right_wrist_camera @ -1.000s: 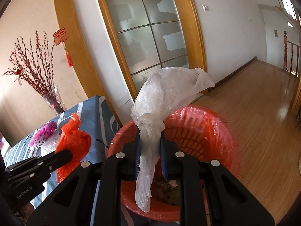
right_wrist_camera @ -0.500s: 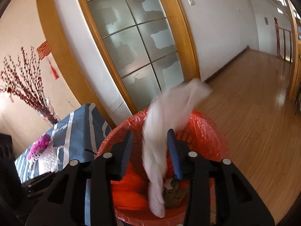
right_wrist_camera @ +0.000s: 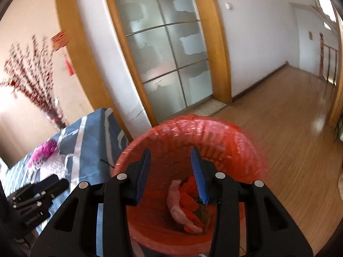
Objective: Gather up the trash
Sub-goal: 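Open both grippers to drop the red and clear bags into the basket, then grasp the bubble wrap with the right gripper while the left grasps the pink bag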
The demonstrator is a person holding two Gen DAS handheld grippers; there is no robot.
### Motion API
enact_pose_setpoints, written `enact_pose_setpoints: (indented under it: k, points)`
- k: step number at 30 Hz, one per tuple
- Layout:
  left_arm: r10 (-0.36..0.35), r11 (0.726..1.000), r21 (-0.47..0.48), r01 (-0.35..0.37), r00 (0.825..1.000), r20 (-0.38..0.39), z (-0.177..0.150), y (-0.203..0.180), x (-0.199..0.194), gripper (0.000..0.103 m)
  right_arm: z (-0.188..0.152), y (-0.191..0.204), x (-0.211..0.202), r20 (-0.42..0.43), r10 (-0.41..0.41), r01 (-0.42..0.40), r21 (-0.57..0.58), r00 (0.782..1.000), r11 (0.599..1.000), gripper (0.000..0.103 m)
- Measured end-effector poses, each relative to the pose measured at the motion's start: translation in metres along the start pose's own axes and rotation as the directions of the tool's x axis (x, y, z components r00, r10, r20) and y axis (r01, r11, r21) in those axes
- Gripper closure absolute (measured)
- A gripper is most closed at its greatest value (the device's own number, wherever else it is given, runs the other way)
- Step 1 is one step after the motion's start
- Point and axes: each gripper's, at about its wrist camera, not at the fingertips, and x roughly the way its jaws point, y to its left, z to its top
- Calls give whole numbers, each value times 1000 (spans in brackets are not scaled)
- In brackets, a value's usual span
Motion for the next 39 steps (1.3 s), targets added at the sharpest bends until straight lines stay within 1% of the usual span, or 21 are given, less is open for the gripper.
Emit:
enact_pose_setpoints:
  k: [3,5,7,10,12,13,17,20,23,26,29,32,34,35,36,37,38,39]
  points:
    - [67,998,-23,-66,998,20,-5,28,-15,55,-2,29,2,-14,50,-50,-51,999,997,63]
    - [118,992,-44,-117,993,29,-9,51,-25,55,-4,48,5,-27,82,-84,-83,996,993,63]
    - [159,985,-68,-157,987,31,-12,70,-33,55,-6,65,8,-41,110,-114,-113,993,987,63]
    - [226,968,-123,-220,974,30,-19,108,-48,55,-10,100,14,-74,165,-175,-160,984,972,63]
    - [259,956,-148,-252,965,30,-24,126,-57,55,-13,119,18,-93,192,-207,-181,977,962,63]
    - [284,947,-165,-275,958,30,-26,139,-63,55,-15,132,22,-110,212,-230,-191,971,954,63]
    - [346,917,-221,-333,938,22,-31,178,-79,55,-24,176,42,-188,270,-308,-220,944,925,63]
    - [384,894,-259,-366,923,20,-36,203,-89,55,-33,211,58,-249,296,-355,-239,922,904,63]
    - [412,873,-291,-392,911,9,-39,227,-97,55,-42,239,70,-291,300,-377,-262,909,888,63]
    - [435,860,-297,-414,901,4,-42,241,-103,55,-51,267,85,-333,282,-385,-301,900,873,63]
    - [446,850,-312,-424,895,-3,-47,252,-106,55,-60,284,100,-369,240,-369,-334,898,867,63]
    - [448,844,-323,-427,894,-10,-52,260,-108,55,-68,292,117,-420,199,-354,-333,886,874,63]
    - [448,844,-324,-428,894,-12,-54,263,-108,55,-71,294,117,-405,189,-342,-349,894,873,62]
    - [449,843,-325,-428,894,-13,-55,265,-108,55,-72,295,116,-399,177,-333,-365,900,869,64]
    - [449,843,-326,-428,894,-13,-57,266,-109,55,-72,296,115,-398,171,-329,-372,901,868,69]
    - [448,843,-327,-428,894,-15,-57,268,-108,55,-73,296,115,-397,169,-327,-375,902,867,85]
    - [447,842,-329,-427,894,-17,-58,269,-108,55,-73,295,115,-399,172,-330,-372,901,868,91]
    - [443,842,-333,-424,896,-19,-58,270,-107,55,-73,295,115,-400,176,-333,-367,899,868,94]
